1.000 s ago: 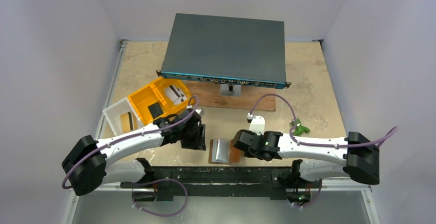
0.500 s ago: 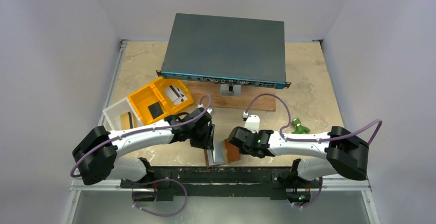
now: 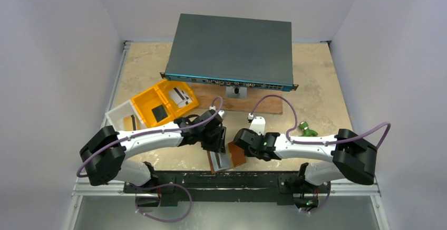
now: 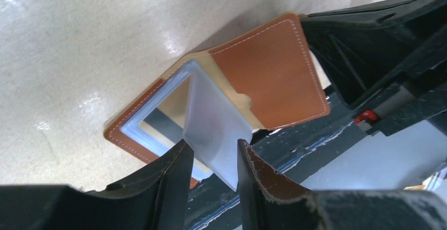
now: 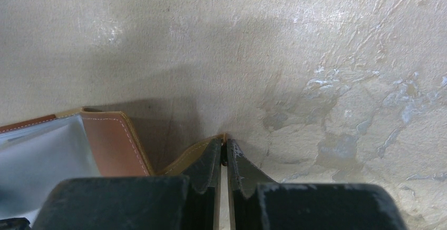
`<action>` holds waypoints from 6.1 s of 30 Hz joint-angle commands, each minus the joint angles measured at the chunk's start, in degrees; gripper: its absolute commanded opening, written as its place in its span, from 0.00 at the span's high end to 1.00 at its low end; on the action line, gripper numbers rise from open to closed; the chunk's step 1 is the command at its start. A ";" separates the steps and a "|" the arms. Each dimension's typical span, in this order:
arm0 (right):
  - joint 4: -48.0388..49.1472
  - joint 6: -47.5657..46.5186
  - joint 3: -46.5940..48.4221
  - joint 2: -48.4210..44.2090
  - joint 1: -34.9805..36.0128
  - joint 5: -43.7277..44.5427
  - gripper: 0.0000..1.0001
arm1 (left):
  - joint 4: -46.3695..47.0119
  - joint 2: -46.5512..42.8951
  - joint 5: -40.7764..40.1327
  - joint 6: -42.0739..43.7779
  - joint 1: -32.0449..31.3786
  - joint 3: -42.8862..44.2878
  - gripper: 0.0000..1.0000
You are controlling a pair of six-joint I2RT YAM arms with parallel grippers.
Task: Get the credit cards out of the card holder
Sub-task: Open the card holder at the center of the board, then move the credit card to the storage box.
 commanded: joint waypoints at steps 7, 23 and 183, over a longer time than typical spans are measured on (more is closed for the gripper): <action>-0.01 0.34 0.45 -1.21 -0.19 -0.14 1.00 | 10.44 5.54 8.21 -3.06 -0.42 4.76 0.60; -6.21 0.93 1.18 -18.48 0.18 0.54 0.79 | 16.20 17.04 12.33 -5.25 -0.40 9.25 0.45; 23.59 -0.67 -21.74 -22.79 -12.40 -23.63 1.00 | -1.35 10.24 -8.94 -6.42 3.34 -4.08 1.00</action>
